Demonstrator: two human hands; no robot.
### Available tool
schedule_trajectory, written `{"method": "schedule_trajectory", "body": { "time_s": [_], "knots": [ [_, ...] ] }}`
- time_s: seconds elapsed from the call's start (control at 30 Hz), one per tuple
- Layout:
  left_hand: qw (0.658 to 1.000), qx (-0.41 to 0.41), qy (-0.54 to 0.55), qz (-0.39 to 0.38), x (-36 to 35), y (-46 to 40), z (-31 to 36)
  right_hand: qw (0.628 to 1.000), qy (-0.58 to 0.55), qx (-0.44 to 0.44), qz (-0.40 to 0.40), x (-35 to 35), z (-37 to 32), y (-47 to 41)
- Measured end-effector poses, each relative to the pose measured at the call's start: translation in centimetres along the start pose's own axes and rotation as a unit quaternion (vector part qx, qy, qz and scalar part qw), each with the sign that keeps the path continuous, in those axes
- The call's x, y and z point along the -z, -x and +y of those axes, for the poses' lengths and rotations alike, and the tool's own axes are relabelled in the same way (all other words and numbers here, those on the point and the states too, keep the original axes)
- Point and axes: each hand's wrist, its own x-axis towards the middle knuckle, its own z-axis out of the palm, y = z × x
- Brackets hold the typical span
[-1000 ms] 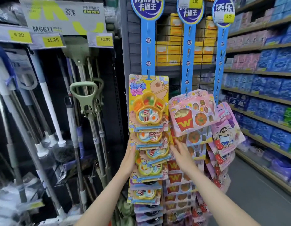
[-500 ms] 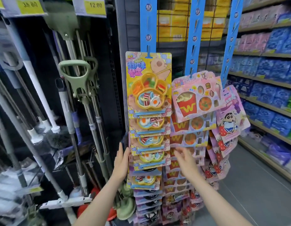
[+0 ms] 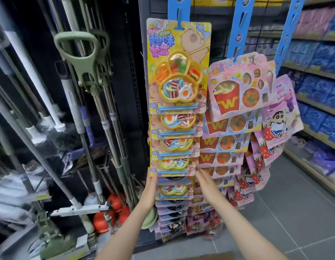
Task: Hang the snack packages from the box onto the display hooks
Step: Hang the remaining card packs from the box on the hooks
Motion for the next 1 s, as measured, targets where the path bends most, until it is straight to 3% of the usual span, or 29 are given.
{"method": "schedule_trajectory", "body": {
  "time_s": [0.2,0.3,0.5,0.6,0.7,0.87,1.0],
  "knots": [
    [0.997,0.025,-0.059,-0.032,-0.3,0.6,-3.7,0.998,-0.001,-0.046,-0.039,-1.7,2.3,0.0],
    [0.998,0.007,-0.07,0.0,-1.1,0.4,-4.2,0.999,0.001,-0.047,-0.022,-2.7,2.6,-0.8],
    [0.99,-0.029,-0.134,-0.019,1.4,1.5,-3.1,0.996,0.047,-0.065,-0.045,-0.2,3.0,0.5],
    [0.982,-0.035,-0.174,0.057,3.2,2.3,1.2,0.994,0.095,-0.044,-0.015,4.1,1.5,2.4],
    [0.971,-0.104,-0.169,0.134,4.0,2.6,6.4,0.992,0.112,-0.004,0.049,9.0,-0.9,4.0],
    [0.901,-0.273,-0.207,0.268,0.5,3.9,14.9,0.981,0.093,0.097,0.138,16.1,-6.6,4.5],
    [0.778,-0.385,-0.384,0.315,-6.0,2.9,19.1,0.967,0.06,0.168,0.182,21.0,-10.0,3.2]
  ]
}}
